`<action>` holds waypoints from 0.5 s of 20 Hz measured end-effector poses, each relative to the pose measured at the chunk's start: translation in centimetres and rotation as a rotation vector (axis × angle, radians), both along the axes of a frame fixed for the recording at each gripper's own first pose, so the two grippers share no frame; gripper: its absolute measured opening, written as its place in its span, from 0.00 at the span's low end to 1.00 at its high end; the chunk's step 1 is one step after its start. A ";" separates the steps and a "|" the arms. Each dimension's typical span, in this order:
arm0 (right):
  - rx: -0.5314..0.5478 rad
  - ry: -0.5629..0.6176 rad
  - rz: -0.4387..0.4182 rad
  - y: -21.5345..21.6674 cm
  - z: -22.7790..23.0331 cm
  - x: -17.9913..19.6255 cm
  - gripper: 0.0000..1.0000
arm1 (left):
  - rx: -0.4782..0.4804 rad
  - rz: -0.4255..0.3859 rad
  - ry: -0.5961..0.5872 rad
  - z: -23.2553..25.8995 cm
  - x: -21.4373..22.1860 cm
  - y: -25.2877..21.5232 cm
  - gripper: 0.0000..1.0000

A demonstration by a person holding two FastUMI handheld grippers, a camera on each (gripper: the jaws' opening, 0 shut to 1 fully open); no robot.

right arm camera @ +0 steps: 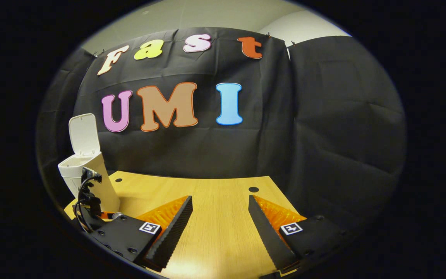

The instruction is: Press the lid of the desktop garbage bin to open it, pick up the crumpled paper on the desktop and throw it into the bin, then pick up the pop can on the desktop and drop it into the bin, and finally close the garbage bin lid.

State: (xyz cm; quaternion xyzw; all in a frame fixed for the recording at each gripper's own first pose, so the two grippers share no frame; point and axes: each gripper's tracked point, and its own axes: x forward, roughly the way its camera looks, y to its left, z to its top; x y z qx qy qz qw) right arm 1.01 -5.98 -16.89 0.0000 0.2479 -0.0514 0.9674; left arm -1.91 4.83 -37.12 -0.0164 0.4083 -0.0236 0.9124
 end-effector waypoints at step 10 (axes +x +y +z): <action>-0.029 0.009 0.030 0.9 0.1 -0.6 1.00 | 0.002 -0.057 -0.069 1.4 0.5 -0.3 0.80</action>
